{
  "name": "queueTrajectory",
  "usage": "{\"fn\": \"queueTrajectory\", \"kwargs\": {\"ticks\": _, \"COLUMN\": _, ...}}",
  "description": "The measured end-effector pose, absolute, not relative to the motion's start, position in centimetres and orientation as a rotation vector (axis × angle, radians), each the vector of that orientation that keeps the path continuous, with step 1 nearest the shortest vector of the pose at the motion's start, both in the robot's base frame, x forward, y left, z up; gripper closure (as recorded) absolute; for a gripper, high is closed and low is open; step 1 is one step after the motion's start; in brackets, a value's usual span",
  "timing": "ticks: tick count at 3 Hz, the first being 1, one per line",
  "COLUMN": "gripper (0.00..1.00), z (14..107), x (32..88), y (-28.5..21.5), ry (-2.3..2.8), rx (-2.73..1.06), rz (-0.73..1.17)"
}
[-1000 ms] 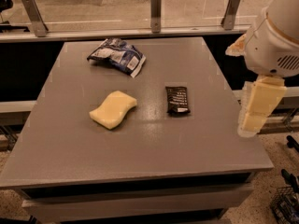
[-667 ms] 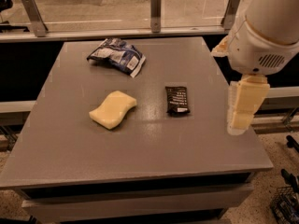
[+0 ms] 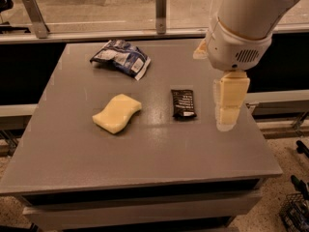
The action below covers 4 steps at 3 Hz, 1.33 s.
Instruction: Pick sponge
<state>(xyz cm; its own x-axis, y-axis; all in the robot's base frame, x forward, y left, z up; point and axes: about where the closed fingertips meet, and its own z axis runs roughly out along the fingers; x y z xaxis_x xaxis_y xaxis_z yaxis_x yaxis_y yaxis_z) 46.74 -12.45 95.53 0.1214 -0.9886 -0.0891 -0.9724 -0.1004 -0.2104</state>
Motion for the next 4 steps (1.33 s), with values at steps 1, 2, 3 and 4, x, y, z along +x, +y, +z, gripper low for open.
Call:
{"fn": "queueTrajectory", "kwargs": {"ticks": 1, "gripper": 0.00, "z": 94.9, "x": 47.9, "y": -10.8, "ry": 1.893, "rx": -2.259, "rz": -0.085}}
{"fn": "queueTrajectory", "kwargs": {"ticks": 2, "gripper": 0.00, "z": 93.9, "x": 48.8, "y": -8.6, "ry": 1.828, "rx": -2.358, "rz": -0.071}}
{"fn": "queueTrajectory", "kwargs": {"ticks": 3, "gripper": 0.00, "z": 93.4, "x": 49.0, "y": -6.5, "ry": 1.738, "rx": -2.442, "rz": -0.057}}
{"fn": "queueTrajectory", "kwargs": {"ticks": 4, "gripper": 0.00, "z": 93.1, "x": 48.4, "y": -4.5, "ry": 1.628, "rx": -2.528, "rz": -0.050}}
